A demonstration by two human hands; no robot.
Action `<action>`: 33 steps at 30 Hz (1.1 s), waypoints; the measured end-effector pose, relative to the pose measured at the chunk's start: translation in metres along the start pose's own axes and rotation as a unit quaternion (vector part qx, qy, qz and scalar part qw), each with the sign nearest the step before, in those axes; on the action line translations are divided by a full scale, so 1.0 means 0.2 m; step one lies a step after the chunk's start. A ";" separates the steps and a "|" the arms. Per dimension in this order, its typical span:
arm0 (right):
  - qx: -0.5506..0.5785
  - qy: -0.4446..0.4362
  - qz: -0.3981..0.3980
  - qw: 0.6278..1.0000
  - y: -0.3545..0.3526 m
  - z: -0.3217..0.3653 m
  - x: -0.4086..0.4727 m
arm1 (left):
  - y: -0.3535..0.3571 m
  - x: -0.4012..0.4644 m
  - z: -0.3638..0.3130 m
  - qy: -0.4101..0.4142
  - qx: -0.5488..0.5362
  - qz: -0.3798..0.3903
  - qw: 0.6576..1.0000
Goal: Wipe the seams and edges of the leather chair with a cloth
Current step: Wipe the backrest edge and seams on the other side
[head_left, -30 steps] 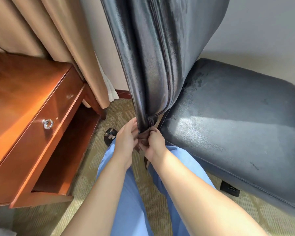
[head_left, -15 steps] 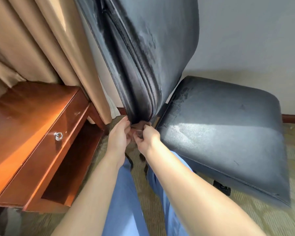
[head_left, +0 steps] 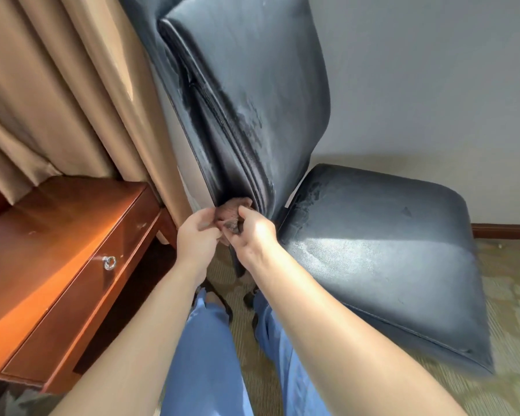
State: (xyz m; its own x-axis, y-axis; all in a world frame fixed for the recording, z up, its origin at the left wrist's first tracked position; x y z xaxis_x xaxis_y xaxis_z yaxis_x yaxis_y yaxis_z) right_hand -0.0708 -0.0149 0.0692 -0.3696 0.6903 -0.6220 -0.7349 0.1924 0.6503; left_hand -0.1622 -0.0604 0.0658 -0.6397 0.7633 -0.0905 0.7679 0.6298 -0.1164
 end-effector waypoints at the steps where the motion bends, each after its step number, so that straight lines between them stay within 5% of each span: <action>1: -0.006 -0.006 0.010 1.000 0.01 0.01 -0.01 | -0.01 0.00 -0.02 0.012 0.005 -0.009 1.000; 19: -0.086 -0.128 0.159 0.975 0.29 0.20 -0.27 | -0.10 0.04 -0.47 0.158 -0.028 -0.071 0.985; 28: -0.276 -0.328 -0.022 0.903 0.21 0.29 -0.30 | -0.11 -0.03 -0.43 0.161 0.060 -0.013 0.985; 33: -0.270 -0.393 -0.037 0.878 0.24 0.35 -0.34 | -0.11 -0.02 -0.49 0.168 0.056 -0.005 0.984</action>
State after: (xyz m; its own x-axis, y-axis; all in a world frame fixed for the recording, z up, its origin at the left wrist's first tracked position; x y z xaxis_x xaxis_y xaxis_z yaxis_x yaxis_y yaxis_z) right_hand -0.0413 -0.0043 0.1742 0.0412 0.9989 -0.0235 -0.9815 0.0448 0.1863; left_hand -0.1725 -0.0634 0.1659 -0.5867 0.7733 0.2404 0.7412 0.6324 -0.2252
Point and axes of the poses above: each hand's wrist, its own x-axis towards the middle knuckle, its own y-axis out of the palm, z = x × y, the point moved 5 cm from there along x, towards the middle knuckle, and after that the axes turned 2 degrees about y, right-handed, at the moved point
